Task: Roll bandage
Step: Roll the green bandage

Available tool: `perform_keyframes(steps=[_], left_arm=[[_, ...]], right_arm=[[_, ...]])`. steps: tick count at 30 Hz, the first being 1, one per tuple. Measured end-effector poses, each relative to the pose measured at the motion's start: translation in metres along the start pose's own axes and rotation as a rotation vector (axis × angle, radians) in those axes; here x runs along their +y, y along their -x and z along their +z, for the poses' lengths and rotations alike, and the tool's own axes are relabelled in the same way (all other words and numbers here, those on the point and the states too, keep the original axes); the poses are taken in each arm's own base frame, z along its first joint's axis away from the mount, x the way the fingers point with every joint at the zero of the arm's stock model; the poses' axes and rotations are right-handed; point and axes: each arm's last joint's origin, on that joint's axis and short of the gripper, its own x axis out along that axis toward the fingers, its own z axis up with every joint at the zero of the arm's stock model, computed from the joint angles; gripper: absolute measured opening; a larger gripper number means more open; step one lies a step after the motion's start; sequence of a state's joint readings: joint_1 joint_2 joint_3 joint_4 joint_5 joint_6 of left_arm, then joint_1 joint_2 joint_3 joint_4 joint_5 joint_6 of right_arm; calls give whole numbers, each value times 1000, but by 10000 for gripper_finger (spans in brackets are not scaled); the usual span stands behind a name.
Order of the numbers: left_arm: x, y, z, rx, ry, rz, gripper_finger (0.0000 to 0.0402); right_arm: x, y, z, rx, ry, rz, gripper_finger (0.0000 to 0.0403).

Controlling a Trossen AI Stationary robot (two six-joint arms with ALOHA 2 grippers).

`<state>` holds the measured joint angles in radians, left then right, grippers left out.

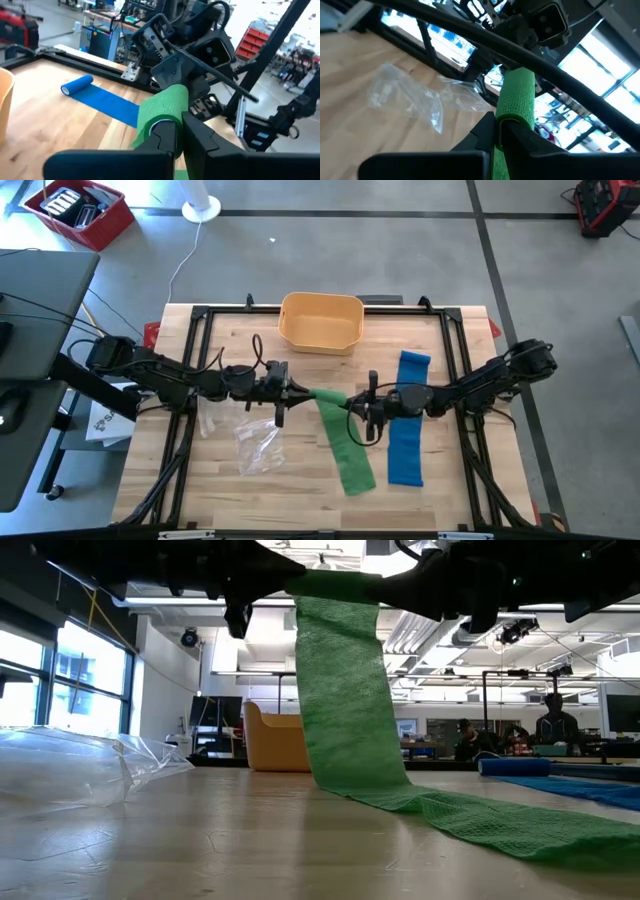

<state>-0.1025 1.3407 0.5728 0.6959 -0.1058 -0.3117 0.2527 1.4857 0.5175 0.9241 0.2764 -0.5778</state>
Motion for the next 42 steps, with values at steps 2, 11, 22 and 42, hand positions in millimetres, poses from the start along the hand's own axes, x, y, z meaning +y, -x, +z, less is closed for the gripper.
perform_keyframes(steps=[2, 11, 22, 42], left_arm=[[-3, 0, -1, 0, -58, -6, 12], [-21, 3, -6, 1, -450, -63, 7], [-41, 8, -15, -15, -968, -140, 10], [-35, 6, -8, -38, -404, -69, 70]], right_arm=[[1, 0, 1, -9, -51, 12, 47], [-3, 1, 3, -29, -474, 29, 138], [-17, -1, 2, -102, -937, 215, 153], [-14, 0, 3, -108, -564, 112, 16]])
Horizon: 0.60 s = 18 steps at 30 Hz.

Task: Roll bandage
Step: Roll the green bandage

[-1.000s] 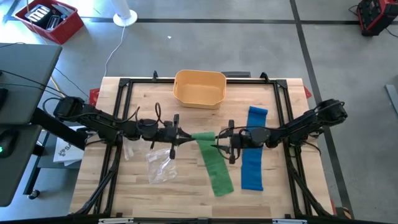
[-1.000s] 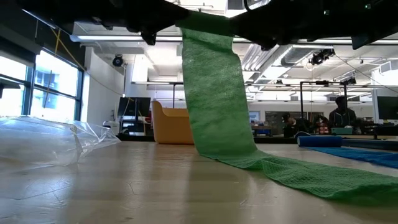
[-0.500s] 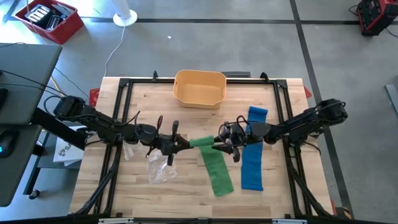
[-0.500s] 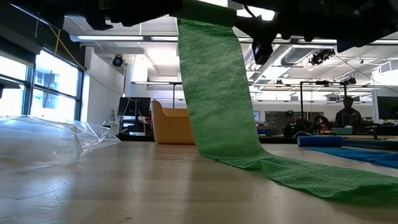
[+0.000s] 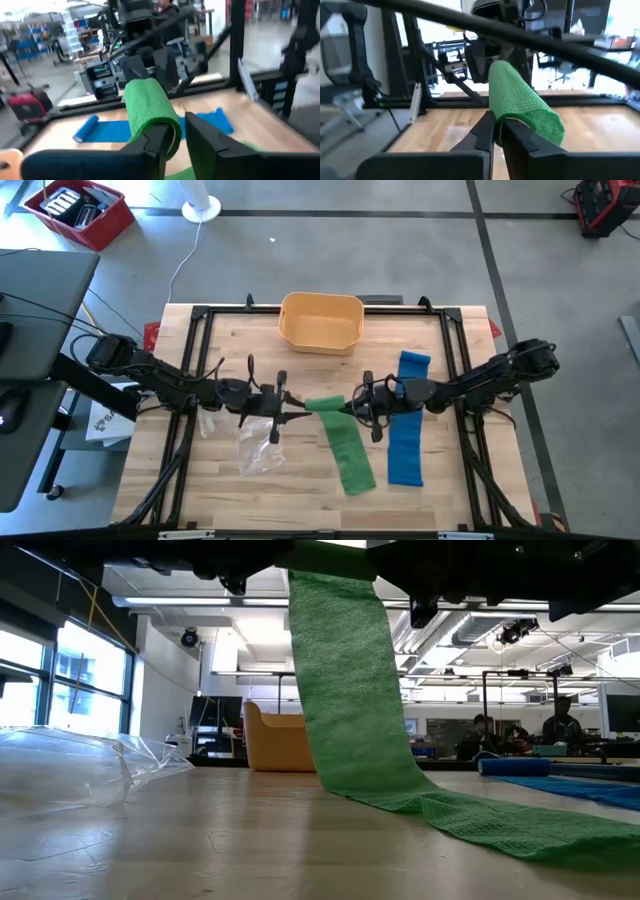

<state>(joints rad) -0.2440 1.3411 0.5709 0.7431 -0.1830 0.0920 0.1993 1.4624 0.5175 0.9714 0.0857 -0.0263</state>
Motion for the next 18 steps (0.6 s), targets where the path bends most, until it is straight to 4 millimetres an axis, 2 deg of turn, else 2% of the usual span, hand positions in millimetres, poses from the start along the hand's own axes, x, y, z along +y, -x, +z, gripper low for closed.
perform_keyframes(steps=[4, 9, 13, 16, 18], left_arm=[[3, 0, 2, -20, 201, 4, 84], [10, -1, 1, -24, 425, 37, 81], [11, -1, 1, -21, 404, 46, 50], [11, -1, 1, -19, 399, 38, 14], [11, -1, 1, -21, 399, 45, 9]], right_arm=[[4, 0, 0, 0, 132, -8, 4], [11, -3, 3, 29, 317, -31, 10], [17, -9, 8, 67, 423, 0, 11], [18, -12, 10, 90, 437, 5, 11], [18, -12, 10, 103, 438, -30, 12]])
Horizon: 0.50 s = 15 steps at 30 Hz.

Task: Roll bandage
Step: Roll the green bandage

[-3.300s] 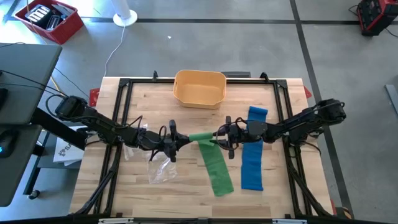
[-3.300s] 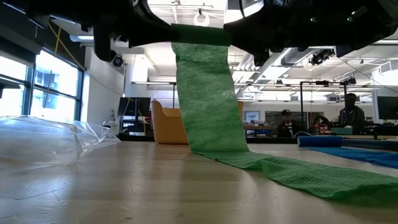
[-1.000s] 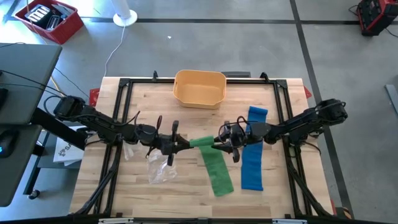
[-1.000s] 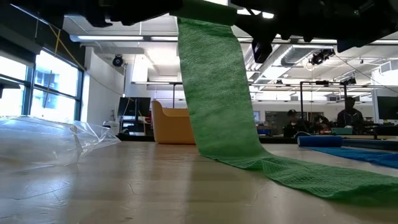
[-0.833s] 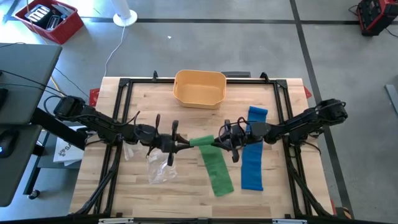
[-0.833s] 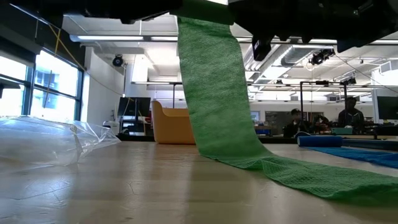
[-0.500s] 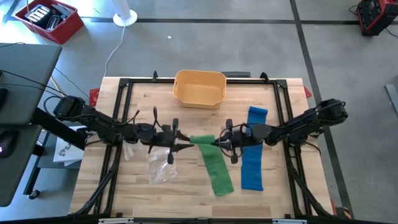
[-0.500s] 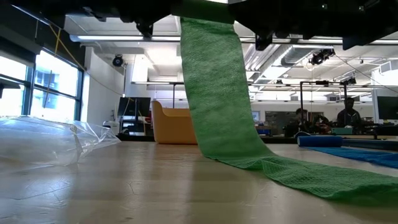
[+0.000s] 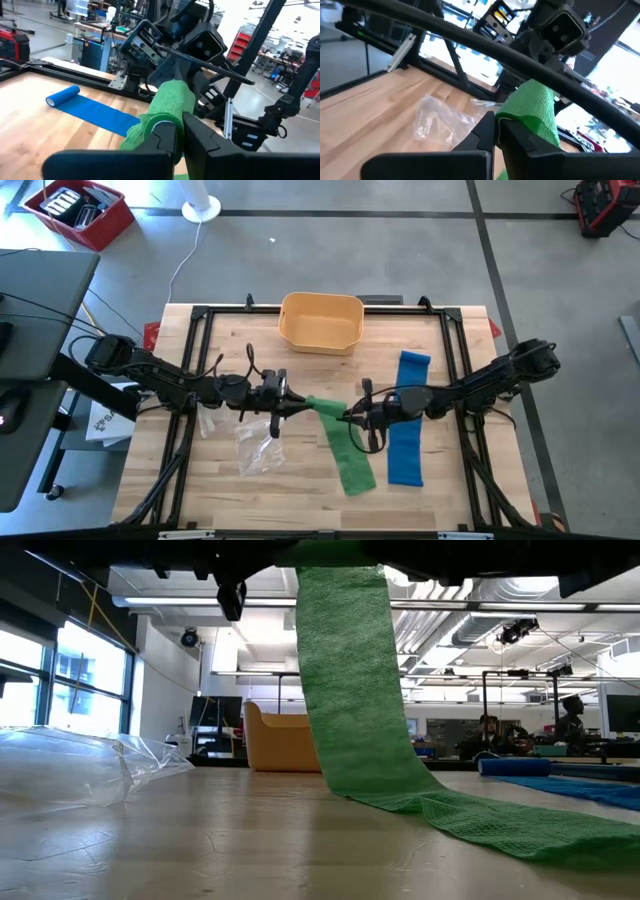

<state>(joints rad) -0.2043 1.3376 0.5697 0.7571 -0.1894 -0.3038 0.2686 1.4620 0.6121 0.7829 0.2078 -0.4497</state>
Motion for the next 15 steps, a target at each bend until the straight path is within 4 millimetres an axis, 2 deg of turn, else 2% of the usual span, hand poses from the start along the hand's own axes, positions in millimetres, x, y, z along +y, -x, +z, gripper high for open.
perform_keyframes(steps=[5, 11, 15], left_arm=[[0, 1, 3, -19, 42, 0, 7], [0, 6, 17, -94, 79, 5, 4], [-1, 10, 27, -153, 84, -9, 3]], right_arm=[[0, 5, 7, 24, 2, -34, 36], [-4, 22, 20, 74, -7, -8, 92], [-7, 30, 24, 93, -20, -25, 108]])
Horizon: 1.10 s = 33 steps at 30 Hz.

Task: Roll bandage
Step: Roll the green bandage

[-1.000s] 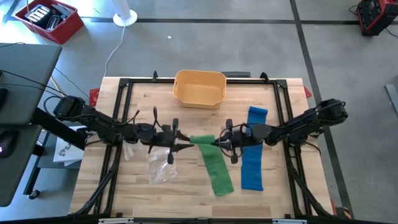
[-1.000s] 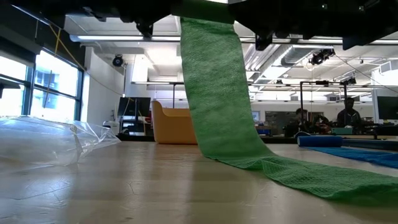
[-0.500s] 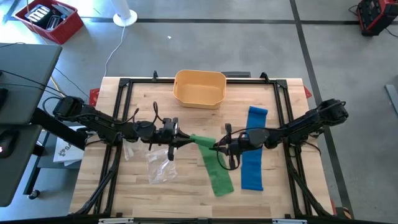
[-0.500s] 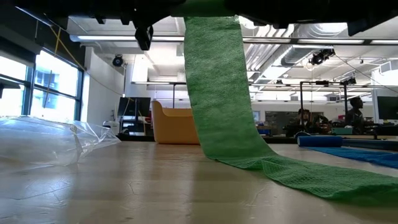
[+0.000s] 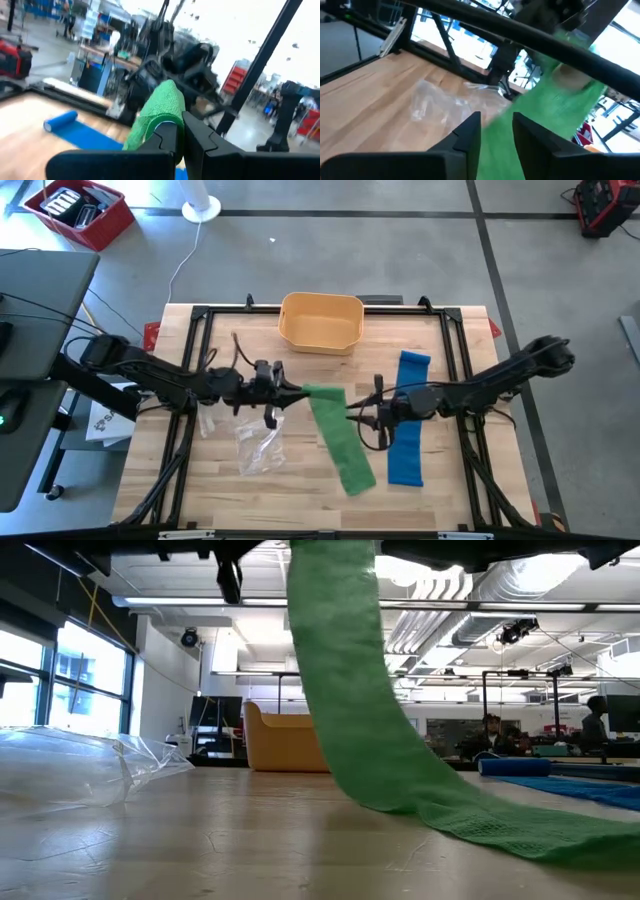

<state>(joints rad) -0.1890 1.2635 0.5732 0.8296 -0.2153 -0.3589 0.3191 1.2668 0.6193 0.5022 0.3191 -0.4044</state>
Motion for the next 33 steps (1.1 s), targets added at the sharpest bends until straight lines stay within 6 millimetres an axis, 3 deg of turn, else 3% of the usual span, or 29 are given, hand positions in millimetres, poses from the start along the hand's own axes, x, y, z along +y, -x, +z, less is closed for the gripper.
perform_keyframes(steps=[7, 15, 19, 22, 26, 33], left_arm=[[-1, 1, 2, -13, -1, -6, 5], [-1, 0, 2, -16, -7, -9, 6], [-1, 1, 4, -30, -5, -15, 7], [-2, 1, 3, -30, -4, -18, 7], [-3, 1, 5, -45, 7, -23, 7], [-6, 2, 15, -157, 14, -63, 7]], right_arm=[[-11, 2, -1, 69, -100, -222, 110], [-16, -14, -11, -11, -182, -77, 110], [-16, -27, -20, -26, -146, -124, 107], [-16, -36, -25, 13, -118, -177, 83], [-15, -45, -27, 30, -115, -165, 16], [-1, -52, -47, 146, -183, -116, 2]])
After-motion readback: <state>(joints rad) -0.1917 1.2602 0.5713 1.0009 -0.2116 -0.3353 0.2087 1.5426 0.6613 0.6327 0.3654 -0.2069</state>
